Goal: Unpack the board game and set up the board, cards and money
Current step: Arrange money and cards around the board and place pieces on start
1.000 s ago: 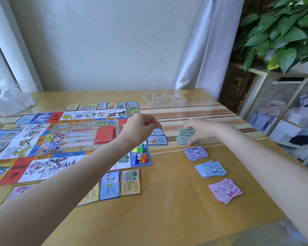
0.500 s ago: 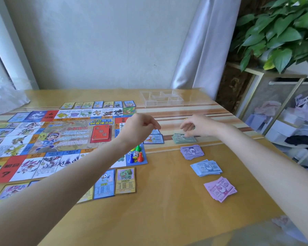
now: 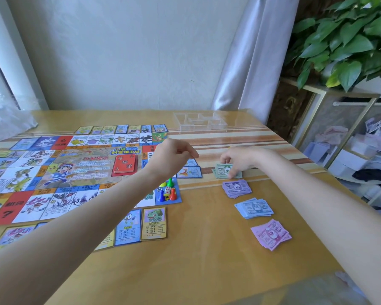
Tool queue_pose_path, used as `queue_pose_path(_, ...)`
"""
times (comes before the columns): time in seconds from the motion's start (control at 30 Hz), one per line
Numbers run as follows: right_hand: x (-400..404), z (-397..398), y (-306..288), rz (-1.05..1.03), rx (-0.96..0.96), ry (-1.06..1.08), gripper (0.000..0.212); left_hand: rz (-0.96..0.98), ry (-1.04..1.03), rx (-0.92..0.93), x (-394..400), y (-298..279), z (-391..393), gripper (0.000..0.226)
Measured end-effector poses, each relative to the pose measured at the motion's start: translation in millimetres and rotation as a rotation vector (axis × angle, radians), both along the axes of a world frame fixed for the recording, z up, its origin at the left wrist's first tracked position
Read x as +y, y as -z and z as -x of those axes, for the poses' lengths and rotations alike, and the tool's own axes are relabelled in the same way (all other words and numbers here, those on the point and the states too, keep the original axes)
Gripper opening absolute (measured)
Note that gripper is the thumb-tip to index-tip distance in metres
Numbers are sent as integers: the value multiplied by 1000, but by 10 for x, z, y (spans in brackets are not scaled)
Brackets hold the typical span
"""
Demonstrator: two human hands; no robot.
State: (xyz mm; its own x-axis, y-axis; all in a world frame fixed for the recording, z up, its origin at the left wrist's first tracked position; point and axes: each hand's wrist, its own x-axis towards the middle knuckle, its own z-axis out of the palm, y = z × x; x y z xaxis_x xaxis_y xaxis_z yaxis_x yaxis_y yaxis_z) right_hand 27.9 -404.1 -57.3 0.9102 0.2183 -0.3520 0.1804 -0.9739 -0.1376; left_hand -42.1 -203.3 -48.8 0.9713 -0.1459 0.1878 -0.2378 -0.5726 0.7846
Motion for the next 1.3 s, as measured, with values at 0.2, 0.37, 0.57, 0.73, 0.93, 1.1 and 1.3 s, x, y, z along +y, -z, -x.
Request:
queue_pose_path(0.2,37,30,-8,-37,44,62,52,20,12,0,-42,18,43,31)
queue_pose_path(0.37,64,43,-43,-30,69,74,49,11,7,1,-20,17,31,33)
queue_pose_path(0.57,95,53,-38,44,22,24,34,25,-7,11,-17,64,-14,32)
queue_pose_path(0.73,56,50,-36,3,30,10,40,37,11,20,-4,42,-44,32)
queue_pose_path(0.93,83,67,-39,77,25,-36,38,51,-9,23,77,48,-50,32)
queue_pose_path(1.1,89,61,-22,106,2,-39,32,39,-23,24,105,52,-27,32)
queue_pose_path(1.3,65,22,18,70,8,-11,46,31,-27,30,75,62,-10,33)
